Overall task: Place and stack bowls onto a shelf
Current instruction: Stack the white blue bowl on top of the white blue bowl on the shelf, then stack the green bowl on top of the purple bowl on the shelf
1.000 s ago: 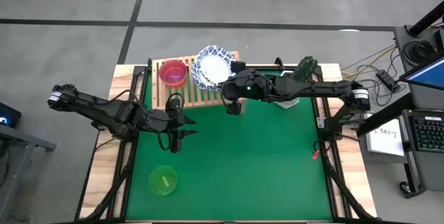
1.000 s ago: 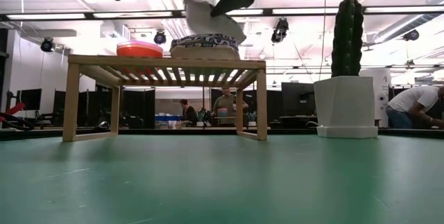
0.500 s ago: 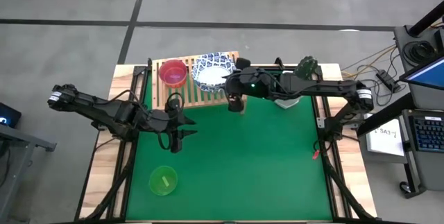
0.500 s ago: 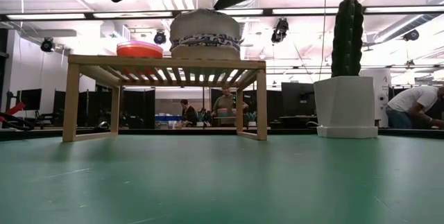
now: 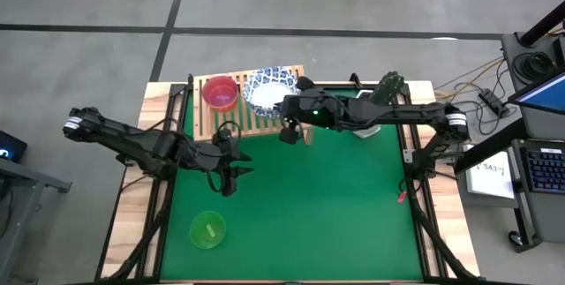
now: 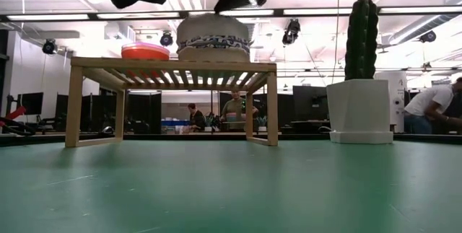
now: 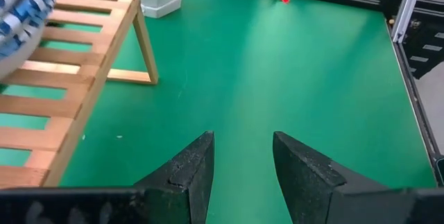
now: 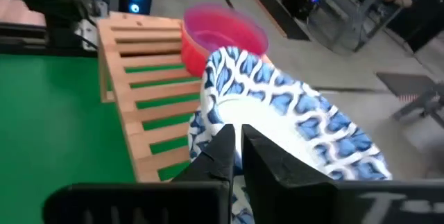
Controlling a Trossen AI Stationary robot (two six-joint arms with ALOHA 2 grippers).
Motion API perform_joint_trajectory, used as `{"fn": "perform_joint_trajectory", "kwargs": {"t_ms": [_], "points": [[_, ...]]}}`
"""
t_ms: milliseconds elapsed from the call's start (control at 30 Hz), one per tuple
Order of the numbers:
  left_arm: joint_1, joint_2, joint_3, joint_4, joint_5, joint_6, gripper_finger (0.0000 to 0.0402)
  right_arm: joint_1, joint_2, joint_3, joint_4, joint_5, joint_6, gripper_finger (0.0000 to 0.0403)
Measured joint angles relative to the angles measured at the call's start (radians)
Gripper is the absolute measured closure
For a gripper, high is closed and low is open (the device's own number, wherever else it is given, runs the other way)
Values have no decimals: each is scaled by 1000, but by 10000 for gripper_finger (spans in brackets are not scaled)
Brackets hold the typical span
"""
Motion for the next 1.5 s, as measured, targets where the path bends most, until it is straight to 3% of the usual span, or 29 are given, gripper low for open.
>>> {"fn": "perform_joint_trajectory", "kwargs": {"t_ms": [167, 433, 533, 700, 867, 1067, 1200, 1367, 1500], "points": [[-18, 23, 0, -1, 1, -30, 271, -4, 64, 0, 16, 14, 13, 390], [-70, 30, 0, -19, 44, -113, 271, 14, 49, 2, 20, 15, 43, 390], [-93, 35, 0, -66, 103, -220, 271, 45, 26, 2, -2, 13, 46, 390], [-197, 89, 0, -202, 237, -543, 271, 136, -8, 2, -142, 14, 112, 390], [-345, 184, 14, -368, 327, -677, 271, 246, -12, -11, -250, 10, 164, 390], [-500, 286, 7, -555, 317, -621, 271, 330, -12, -67, -245, 13, 210, 390], [-515, 320, -2, -566, 248, -578, 271, 353, -12, -95, -243, 13, 262, 390], [-511, 330, -64, -525, 245, -607, 282, 364, -12, -134, -243, 15, 327, 390], [-510, 328, -159, -361, 262, -640, 307, 367, -12, -160, -246, 14, 353, 390]]}}
